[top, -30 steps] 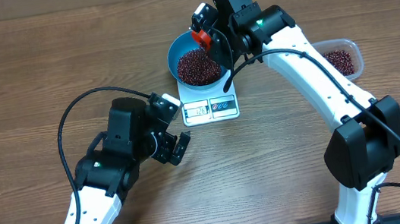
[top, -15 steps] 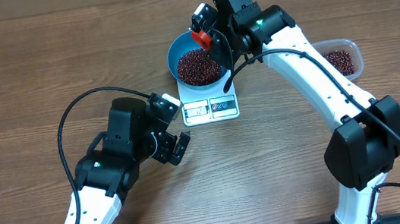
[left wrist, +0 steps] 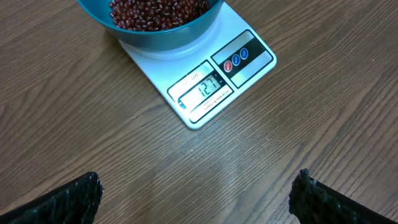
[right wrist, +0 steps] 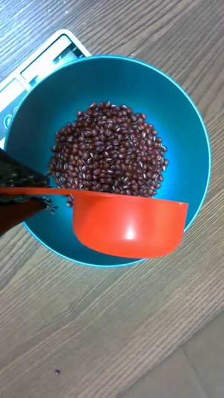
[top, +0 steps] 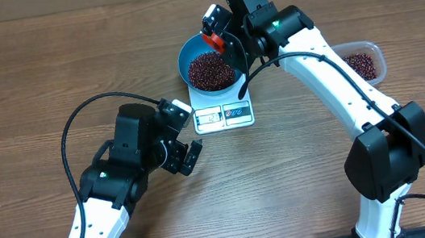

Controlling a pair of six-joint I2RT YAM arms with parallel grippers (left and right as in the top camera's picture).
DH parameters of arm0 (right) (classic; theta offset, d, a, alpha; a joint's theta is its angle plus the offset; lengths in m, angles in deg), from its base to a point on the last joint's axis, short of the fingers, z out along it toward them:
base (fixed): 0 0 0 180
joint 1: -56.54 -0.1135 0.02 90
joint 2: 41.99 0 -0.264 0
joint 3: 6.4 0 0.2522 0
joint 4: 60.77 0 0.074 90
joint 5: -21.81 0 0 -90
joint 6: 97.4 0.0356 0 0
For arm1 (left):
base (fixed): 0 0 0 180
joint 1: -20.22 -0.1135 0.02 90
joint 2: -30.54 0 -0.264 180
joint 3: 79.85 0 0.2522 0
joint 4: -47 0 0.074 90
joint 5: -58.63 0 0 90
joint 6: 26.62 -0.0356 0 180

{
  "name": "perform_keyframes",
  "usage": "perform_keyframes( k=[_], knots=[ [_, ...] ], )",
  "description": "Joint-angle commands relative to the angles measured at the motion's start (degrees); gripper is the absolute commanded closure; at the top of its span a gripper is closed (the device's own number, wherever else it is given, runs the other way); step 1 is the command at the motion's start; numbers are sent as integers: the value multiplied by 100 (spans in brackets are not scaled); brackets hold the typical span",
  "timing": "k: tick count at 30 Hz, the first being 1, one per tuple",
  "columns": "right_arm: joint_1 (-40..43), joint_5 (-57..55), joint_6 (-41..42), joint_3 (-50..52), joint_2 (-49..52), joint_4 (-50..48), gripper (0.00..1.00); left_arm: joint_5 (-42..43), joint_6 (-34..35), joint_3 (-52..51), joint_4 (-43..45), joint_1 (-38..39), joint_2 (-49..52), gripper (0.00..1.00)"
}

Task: Scoop item into bowl and weigh 150g on scale
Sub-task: 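Tilt the scoop slowly over the bowl, trickling beans in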

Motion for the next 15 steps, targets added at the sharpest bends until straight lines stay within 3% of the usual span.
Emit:
perform_keyframes(
  k=[1,15],
  knots=[
    [-59,-173,-168,-188,-7,-63,96,66,-131,-48,-4,11,31,0],
    [-138,-291,-162,-190,-24,-98,96,66,-131,-48,-4,11,31,1]
  ],
)
